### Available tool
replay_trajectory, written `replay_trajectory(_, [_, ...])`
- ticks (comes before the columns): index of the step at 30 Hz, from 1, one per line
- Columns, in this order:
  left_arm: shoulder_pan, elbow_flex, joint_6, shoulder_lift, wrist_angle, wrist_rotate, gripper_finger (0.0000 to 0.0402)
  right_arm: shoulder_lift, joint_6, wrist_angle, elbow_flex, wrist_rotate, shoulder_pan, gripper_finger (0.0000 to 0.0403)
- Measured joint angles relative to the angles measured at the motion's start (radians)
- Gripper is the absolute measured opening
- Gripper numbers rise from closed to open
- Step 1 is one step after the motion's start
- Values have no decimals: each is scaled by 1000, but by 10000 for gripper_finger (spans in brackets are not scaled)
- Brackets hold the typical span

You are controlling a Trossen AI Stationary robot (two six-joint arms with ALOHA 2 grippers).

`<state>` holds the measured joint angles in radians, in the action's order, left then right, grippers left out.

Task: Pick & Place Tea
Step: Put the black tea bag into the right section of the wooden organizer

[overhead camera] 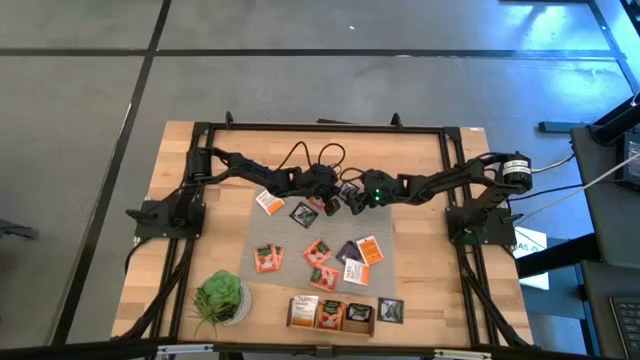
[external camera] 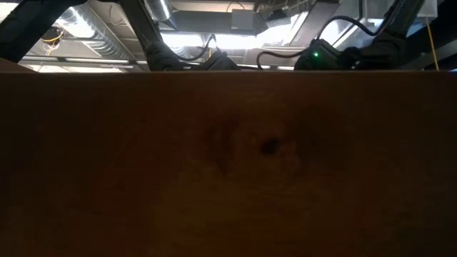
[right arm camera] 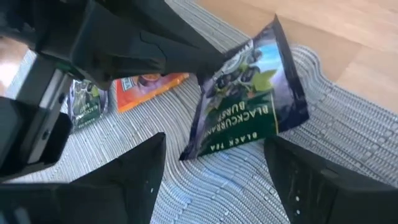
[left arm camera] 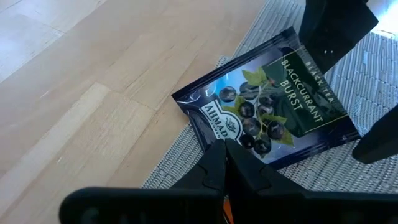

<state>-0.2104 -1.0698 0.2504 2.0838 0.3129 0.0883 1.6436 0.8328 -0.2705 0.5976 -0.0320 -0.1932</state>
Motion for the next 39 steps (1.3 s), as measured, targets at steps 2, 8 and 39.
replay_trajectory(2, [0,0,0,0,-4,-1,2,0,0,0,1,0,-2,266])
replay_trajectory(8, [0,0,0,0,-11,-1,3,-1,-1,-12,1,-13,-2,239])
replay_trajectory(39, [1,0,-1,0,-13,-1,2,-2,-24,-7,4,-27,-43,214])
